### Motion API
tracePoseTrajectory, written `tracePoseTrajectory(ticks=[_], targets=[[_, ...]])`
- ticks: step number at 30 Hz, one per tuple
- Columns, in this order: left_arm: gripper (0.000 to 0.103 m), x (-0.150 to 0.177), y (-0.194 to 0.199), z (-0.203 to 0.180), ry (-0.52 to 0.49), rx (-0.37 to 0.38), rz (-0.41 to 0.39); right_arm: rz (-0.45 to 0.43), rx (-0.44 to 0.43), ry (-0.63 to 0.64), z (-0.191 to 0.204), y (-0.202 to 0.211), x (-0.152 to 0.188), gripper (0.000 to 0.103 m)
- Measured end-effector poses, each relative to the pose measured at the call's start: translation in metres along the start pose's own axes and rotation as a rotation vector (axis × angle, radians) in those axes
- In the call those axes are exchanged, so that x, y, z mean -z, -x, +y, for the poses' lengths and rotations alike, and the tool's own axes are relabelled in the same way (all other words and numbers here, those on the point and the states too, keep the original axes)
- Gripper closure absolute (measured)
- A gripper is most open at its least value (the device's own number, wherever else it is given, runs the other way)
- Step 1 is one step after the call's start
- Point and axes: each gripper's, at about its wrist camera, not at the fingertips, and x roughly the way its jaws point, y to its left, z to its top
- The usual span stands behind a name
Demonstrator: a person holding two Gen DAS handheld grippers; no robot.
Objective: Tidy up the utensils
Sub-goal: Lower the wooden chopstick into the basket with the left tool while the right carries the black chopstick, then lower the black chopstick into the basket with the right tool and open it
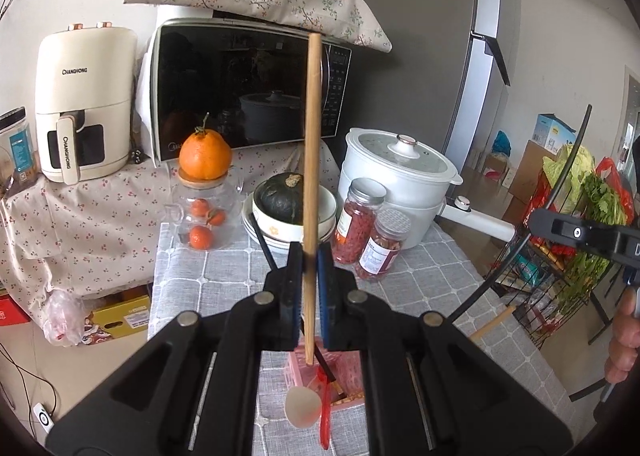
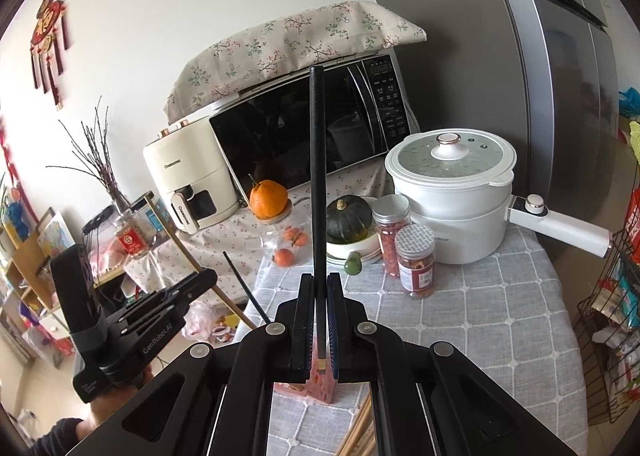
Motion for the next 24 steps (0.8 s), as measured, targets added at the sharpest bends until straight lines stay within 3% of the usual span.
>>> tracePoseTrajectory(ticks=[2, 4, 6, 12, 24], targets=[[0.094, 0.003, -0.006, 0.002, 0.011, 0.003, 0.034, 0.006, -0.004, 0.004, 0.003, -0.006, -0.001, 0.097], [0.082, 0.005, -0.008, 0.005, 0.025, -0.002, 0.048, 0.014, -0.010, 0.004, 0.005, -0.011, -0.001, 0.097], [0.064, 0.007, -0.005, 0.007, 0.040, -0.002, 0.043, 0.021, -0.020, 0.002, 0.007, -0.016, -0.001, 0.097], [0.059, 0.012, 0.011, 0.009, 0.046, -0.002, 0.051, 0.038, -0.062, -0.001, 0.010, -0.029, -0.005, 0.097], [0.043, 0.026, 0.035, 0.017, 0.047, -0.036, 0.102, 0.151, -0.081, -0.009, 0.017, -0.076, 0.005, 0.094]])
